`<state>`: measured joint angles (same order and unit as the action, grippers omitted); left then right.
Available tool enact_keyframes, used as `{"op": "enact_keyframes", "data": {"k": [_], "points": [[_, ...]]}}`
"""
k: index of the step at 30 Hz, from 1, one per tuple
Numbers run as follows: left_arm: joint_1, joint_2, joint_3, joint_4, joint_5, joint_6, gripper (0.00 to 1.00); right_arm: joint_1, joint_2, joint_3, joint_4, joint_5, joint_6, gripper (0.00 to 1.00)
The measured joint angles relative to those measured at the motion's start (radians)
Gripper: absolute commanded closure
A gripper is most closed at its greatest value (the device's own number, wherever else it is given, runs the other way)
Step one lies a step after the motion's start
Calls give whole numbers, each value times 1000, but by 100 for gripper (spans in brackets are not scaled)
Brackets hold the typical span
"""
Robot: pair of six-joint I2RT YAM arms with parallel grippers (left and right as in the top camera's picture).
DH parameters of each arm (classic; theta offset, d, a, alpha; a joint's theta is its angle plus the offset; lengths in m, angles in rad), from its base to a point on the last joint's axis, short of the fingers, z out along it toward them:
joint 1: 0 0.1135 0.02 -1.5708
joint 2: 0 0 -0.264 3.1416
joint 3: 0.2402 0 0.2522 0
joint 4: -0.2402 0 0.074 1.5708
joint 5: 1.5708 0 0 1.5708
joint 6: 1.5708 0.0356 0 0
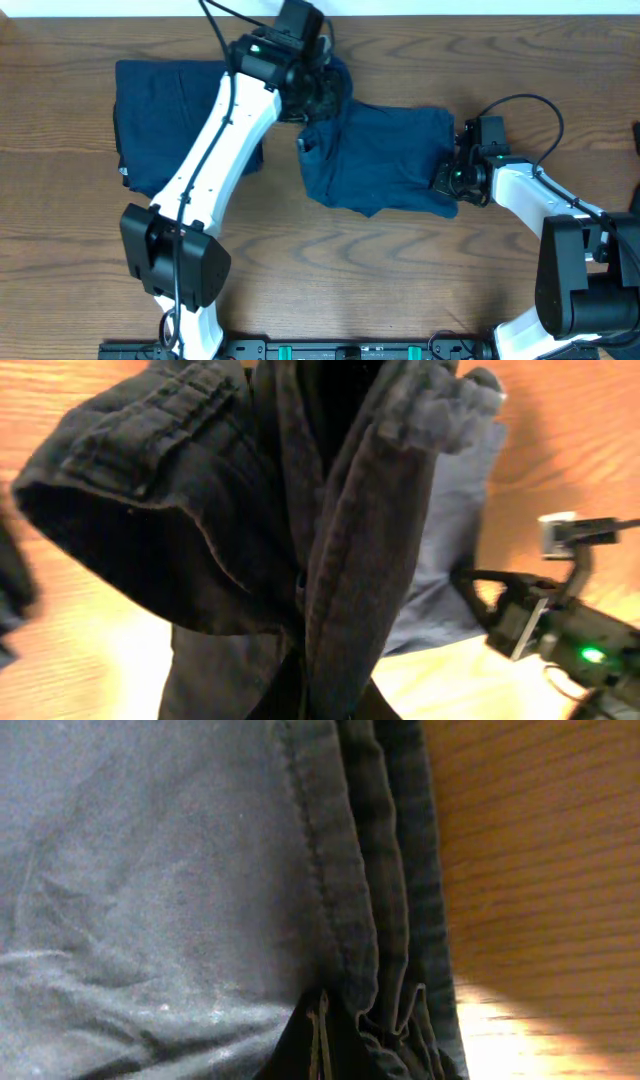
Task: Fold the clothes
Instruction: 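Fold the left end over toward the right gripper with the left gripper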
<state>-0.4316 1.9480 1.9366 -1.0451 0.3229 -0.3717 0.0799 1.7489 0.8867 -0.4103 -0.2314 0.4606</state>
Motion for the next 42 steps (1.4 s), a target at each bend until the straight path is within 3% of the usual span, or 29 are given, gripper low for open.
{"op": "enact_keyframes", "data": {"k": [15, 42], "points": [[-136, 34, 0, 77, 11, -44, 94, 111, 0, -6, -4, -50, 27, 99], [-247, 200, 0, 152, 15, -103, 94, 113, 0, -7, 0, -53, 30, 99]]}}
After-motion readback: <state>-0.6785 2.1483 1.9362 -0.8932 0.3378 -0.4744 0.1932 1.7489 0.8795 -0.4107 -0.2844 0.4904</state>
